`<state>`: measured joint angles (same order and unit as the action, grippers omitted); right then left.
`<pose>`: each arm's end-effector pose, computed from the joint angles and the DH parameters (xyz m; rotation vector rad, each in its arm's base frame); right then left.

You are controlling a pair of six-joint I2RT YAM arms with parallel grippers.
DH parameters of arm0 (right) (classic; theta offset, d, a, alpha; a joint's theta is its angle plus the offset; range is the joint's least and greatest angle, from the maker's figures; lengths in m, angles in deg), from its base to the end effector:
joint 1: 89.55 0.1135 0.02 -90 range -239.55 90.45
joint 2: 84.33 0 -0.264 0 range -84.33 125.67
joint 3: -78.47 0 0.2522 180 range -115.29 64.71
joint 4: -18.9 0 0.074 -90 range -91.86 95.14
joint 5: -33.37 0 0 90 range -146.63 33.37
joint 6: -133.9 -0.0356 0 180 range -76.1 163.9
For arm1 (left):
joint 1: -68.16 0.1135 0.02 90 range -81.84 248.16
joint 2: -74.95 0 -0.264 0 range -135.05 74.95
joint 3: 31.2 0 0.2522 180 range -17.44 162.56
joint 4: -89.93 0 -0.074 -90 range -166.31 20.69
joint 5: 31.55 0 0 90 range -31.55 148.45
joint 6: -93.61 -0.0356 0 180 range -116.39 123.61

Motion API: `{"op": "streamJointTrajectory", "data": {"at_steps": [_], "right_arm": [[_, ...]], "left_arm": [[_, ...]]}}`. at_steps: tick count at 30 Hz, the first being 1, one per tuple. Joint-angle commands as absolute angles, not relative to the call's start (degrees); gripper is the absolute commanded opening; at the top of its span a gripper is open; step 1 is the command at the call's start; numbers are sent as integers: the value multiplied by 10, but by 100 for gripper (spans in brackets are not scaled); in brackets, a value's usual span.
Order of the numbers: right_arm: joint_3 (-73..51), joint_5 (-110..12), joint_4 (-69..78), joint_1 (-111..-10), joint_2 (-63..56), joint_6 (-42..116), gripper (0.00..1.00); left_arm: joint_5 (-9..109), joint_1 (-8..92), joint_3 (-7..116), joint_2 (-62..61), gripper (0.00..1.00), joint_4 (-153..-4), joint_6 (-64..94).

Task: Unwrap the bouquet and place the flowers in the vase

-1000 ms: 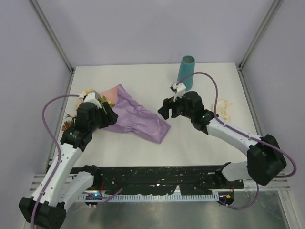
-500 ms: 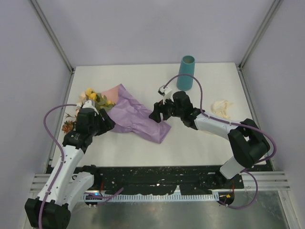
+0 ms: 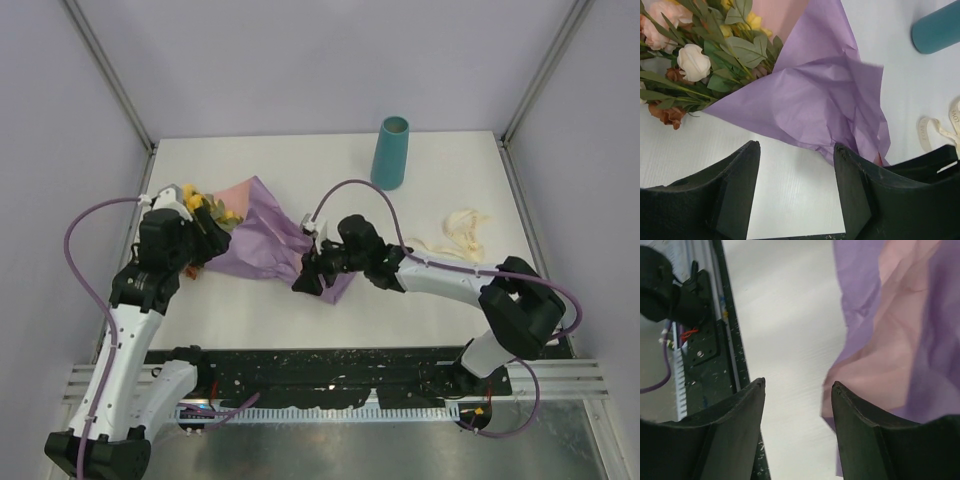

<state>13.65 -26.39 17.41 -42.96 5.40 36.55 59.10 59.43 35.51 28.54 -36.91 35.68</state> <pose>0.2215 0.2603 0.2247 -1.0476 1.8797 1.1079 0.1647 -0.0249 0.3327 -0.4458 2.1252 -0.4006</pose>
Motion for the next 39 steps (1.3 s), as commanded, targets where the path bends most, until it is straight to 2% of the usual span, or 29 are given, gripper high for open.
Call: {"op": "streamJointTrajectory", "data": {"at_steps": [1, 9, 12, 16, 19, 21, 24, 26, 31, 35, 39], "right_arm": [[151, -234, 134, -374, -2, 400, 62], [184, -275, 98, -288, -3, 402, 64], [183, -307, 73, -271, -13, 396, 64], [195, -384, 81, -270, -91, 364, 67], [187, -497, 75, -271, -158, 349, 68], [183, -600, 75, -278, -184, 336, 65], [174, -699, 76, -308, -198, 299, 49], [175, -745, 93, -339, -195, 282, 46], [145, -737, 124, -420, -141, 269, 42], [101, -702, 126, -436, -72, 295, 39], [88, -606, 151, -436, -22, 311, 38]], "left_arm": [[587, 597, 388, 302, 64, -333, 334], [482, 596, 388, 307, 64, -335, 332], [491, 597, 385, 310, 64, -331, 325], [504, 598, 398, 318, 64, -317, 319], [517, 597, 410, 321, 64, -308, 304], [515, 598, 419, 320, 64, -301, 298], [508, 596, 429, 319, 64, -296, 296], [496, 597, 432, 321, 64, -298, 298], [466, 597, 428, 320, 64, -305, 304], [463, 597, 422, 320, 64, -303, 303], [465, 597, 424, 324, 63, -298, 301]]}}
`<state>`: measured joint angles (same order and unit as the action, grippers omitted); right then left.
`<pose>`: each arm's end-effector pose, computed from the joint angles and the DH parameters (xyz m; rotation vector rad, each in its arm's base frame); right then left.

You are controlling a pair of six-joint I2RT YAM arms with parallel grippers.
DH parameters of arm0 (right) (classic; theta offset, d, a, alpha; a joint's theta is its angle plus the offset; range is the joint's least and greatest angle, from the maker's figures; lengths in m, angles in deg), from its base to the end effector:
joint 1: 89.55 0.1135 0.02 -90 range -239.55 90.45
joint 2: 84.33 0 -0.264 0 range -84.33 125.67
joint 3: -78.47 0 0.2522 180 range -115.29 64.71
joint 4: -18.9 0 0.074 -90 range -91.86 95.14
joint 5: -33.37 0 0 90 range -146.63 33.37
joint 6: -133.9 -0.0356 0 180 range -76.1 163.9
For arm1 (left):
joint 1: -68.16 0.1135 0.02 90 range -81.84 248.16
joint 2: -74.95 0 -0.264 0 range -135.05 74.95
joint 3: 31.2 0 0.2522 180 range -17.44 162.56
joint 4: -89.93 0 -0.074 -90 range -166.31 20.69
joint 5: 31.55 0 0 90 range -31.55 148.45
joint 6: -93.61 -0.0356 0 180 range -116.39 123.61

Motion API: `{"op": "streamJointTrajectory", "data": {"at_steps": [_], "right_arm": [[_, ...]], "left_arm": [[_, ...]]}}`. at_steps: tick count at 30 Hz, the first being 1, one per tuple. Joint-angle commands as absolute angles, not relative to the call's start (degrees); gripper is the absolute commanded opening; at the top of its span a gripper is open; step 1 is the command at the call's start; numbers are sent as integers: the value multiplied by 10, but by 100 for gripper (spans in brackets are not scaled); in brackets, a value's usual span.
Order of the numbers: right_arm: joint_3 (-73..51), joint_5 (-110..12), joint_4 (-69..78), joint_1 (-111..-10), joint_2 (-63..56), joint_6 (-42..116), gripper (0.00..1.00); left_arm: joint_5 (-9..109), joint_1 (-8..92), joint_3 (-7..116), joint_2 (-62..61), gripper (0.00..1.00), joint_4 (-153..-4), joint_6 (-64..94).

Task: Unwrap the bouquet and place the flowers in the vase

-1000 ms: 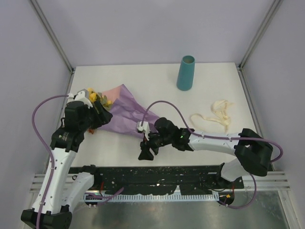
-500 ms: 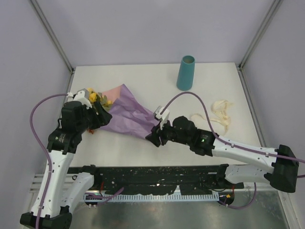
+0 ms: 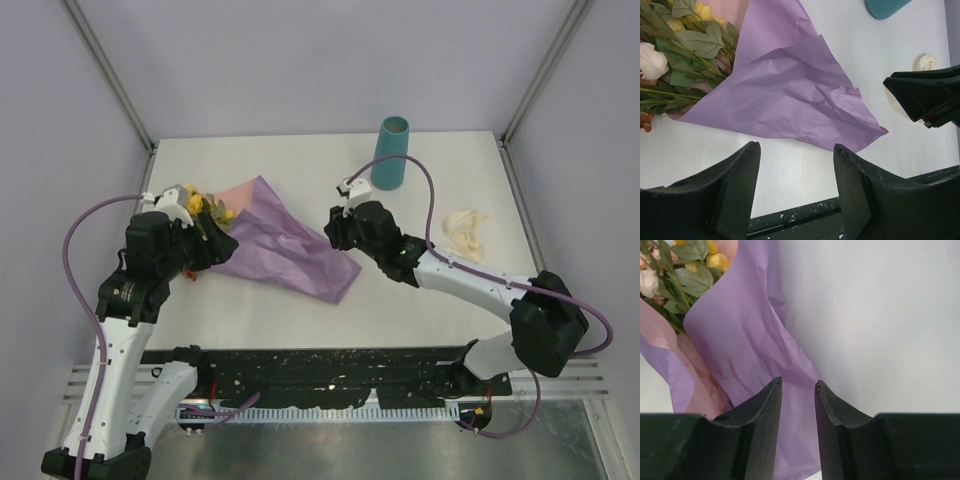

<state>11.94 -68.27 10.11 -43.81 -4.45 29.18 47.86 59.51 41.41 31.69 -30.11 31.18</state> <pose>0.2284 0.2240 0.2741 -0.3981 1.9415 0.4956 0.1388 -0.0277 0.3625 -0.2407 2.1340 -0.5691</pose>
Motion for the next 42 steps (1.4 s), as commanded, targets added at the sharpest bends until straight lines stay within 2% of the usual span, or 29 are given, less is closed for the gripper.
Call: {"op": "streamJointTrajectory", "data": {"at_steps": [1, 4, 9, 13, 20, 23, 27, 33, 38, 42], "right_arm": [[89, -553, 159, -433, -9, 312, 38], [90, -489, 172, -421, 14, 322, 38], [87, -450, 141, -335, 23, 388, 39], [109, -465, 131, -277, 31, 389, 39], [151, -505, 148, -240, 73, 361, 42], [151, -528, 143, -236, 72, 359, 46], [156, -617, 134, -236, 32, 363, 53], [185, -682, 175, -237, -36, 452, 65], [181, -756, 202, -238, -14, 561, 74], [168, -746, 206, -257, 14, 599, 78]], "left_arm": [[467, 598, 427, 326, 64, -297, 300], [474, 597, 436, 330, 64, -292, 296], [465, 597, 457, 324, 63, -281, 301], [464, 597, 465, 319, 63, -284, 298], [481, 597, 424, 305, 62, -296, 306], [473, 597, 362, 319, 61, -340, 343], [475, 597, 295, 320, 60, -364, 382], [478, 598, 218, 301, 58, -399, 429], [503, 597, 174, 278, 57, -441, 445], [504, 597, 169, 248, 56, -453, 448]]}}
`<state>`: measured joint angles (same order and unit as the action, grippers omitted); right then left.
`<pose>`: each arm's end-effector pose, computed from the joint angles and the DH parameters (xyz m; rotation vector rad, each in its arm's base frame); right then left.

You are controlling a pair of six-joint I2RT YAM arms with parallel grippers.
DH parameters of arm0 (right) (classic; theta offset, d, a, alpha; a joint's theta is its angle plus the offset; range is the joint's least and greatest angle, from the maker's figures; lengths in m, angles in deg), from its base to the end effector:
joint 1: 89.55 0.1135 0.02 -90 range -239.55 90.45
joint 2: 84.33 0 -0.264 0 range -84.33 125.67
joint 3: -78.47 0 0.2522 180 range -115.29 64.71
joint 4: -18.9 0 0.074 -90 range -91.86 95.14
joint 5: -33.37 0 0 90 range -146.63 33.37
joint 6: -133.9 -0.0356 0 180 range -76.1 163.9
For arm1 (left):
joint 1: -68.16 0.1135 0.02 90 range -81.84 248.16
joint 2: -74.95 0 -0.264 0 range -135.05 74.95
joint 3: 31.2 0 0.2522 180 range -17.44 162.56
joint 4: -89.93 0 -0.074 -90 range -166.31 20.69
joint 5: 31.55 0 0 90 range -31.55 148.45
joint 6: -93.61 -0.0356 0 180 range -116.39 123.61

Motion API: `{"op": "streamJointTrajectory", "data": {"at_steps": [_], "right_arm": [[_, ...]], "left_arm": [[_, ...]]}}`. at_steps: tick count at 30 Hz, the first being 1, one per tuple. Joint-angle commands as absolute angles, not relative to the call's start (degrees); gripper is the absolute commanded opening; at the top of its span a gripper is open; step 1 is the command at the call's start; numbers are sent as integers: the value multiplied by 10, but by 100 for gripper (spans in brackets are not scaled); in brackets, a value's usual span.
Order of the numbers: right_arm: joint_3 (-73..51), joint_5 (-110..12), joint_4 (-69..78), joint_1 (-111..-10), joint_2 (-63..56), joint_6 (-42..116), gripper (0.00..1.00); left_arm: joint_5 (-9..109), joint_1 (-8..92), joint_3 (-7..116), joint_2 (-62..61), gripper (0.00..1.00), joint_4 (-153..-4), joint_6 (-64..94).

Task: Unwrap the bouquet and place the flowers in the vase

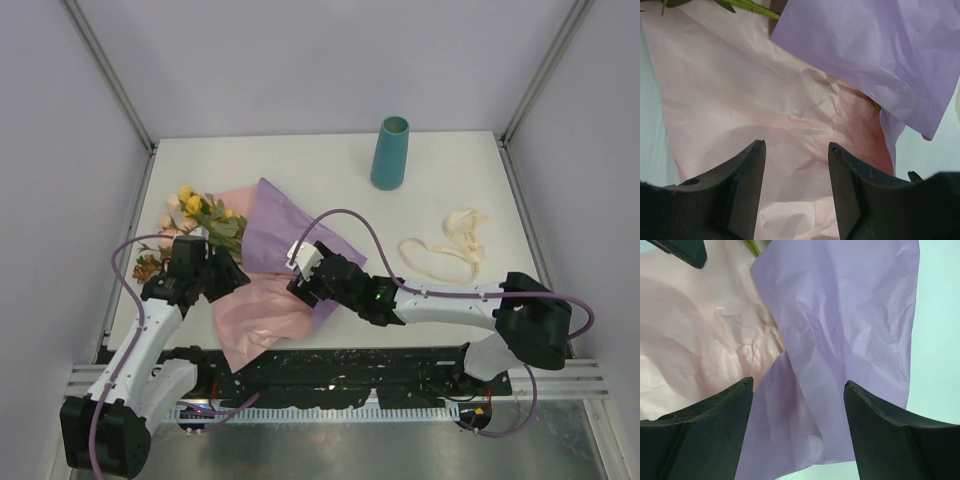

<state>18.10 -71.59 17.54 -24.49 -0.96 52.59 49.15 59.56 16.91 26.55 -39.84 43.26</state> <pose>0.1434 0.2867 0.2325 -1.0610 1.6957 0.3765 0.1636 -0.0306 0.2254 -0.6037 2.4481 -0.5568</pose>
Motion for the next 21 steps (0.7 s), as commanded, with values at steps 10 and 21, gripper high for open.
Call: {"op": "streamJointTrajectory", "data": {"at_steps": [10, 21], "right_arm": [[149, -788, 210, -264, 90, 661, 77], [106, -941, 260, -272, 135, 682, 37]], "left_arm": [[548, 597, 117, 209, 56, -492, 463], [618, 597, 131, 149, 56, -502, 463]]}}
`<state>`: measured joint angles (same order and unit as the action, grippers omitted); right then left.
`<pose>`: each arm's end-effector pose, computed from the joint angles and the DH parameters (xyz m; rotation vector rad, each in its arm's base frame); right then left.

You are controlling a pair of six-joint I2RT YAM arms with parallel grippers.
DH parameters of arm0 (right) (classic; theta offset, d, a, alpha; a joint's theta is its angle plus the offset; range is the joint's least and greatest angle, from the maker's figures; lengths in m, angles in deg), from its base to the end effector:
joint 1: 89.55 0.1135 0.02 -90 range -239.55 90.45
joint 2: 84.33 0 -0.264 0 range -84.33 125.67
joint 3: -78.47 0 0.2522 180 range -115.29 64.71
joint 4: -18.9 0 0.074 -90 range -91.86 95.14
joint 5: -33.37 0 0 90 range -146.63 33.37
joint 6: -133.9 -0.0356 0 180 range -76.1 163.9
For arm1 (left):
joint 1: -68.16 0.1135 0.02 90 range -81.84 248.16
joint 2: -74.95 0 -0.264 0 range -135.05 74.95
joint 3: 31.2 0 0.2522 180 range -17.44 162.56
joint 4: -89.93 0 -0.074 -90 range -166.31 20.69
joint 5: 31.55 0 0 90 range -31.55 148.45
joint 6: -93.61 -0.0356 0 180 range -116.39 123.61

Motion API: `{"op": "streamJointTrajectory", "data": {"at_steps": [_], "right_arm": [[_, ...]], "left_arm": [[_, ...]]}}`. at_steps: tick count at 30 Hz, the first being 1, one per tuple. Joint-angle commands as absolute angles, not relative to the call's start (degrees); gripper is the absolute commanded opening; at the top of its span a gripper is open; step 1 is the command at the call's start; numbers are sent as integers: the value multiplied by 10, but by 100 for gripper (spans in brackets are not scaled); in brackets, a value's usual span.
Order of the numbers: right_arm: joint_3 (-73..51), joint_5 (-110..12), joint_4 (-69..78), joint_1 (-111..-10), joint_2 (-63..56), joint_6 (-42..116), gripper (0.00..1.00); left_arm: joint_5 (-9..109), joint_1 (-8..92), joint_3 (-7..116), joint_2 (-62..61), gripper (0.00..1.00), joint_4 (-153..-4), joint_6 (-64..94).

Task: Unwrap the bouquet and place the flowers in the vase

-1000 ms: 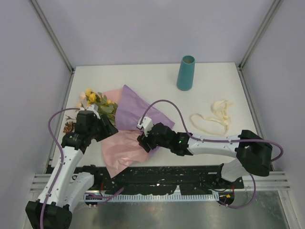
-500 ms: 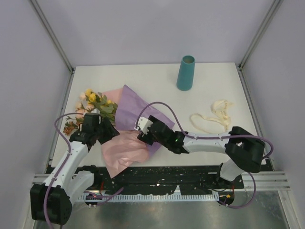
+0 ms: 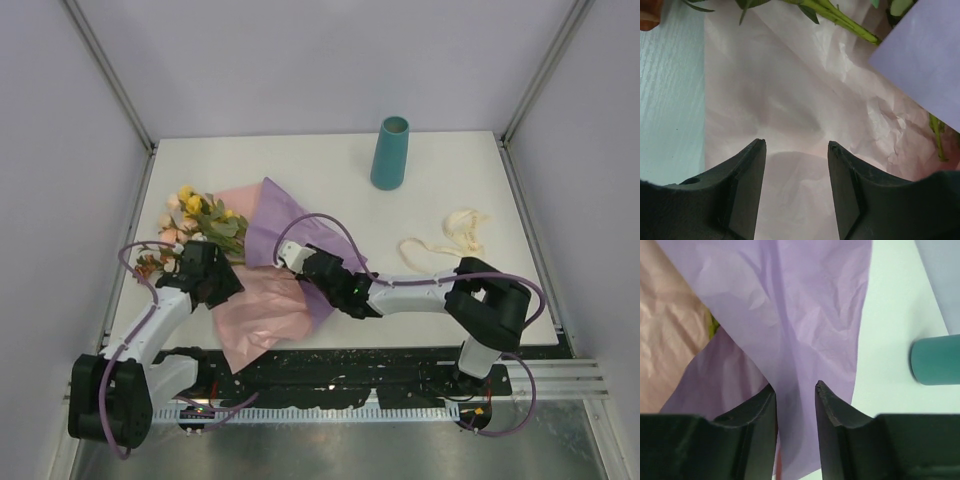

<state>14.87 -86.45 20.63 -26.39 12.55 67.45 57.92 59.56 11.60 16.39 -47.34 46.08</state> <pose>0.1747 0.3059 0.1823 -1.1691 1.6769 -0.1233 0.1802 -0.0276 0.1768 -0.7627 2.5167 -0.3308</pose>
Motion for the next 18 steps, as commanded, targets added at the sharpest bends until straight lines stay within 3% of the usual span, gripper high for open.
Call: {"op": "streamJointTrajectory", "data": {"at_steps": [1, 6, 9, 13, 18], "right_arm": [[101, -949, 260, -276, 140, 676, 32], [65, -968, 253, -314, 160, 626, 19], [34, -947, 228, -343, 169, 585, 17], [-14, -936, 200, -396, 192, 534, 18], [-88, -891, 145, -447, 244, 468, 26]], "left_arm": [[620, 597, 133, 141, 56, -502, 462], [628, 597, 147, 103, 55, -499, 453], [636, 597, 157, 88, 54, -494, 449], [652, 597, 166, 80, 54, -497, 447], [677, 597, 194, 54, 54, -487, 441]]}}
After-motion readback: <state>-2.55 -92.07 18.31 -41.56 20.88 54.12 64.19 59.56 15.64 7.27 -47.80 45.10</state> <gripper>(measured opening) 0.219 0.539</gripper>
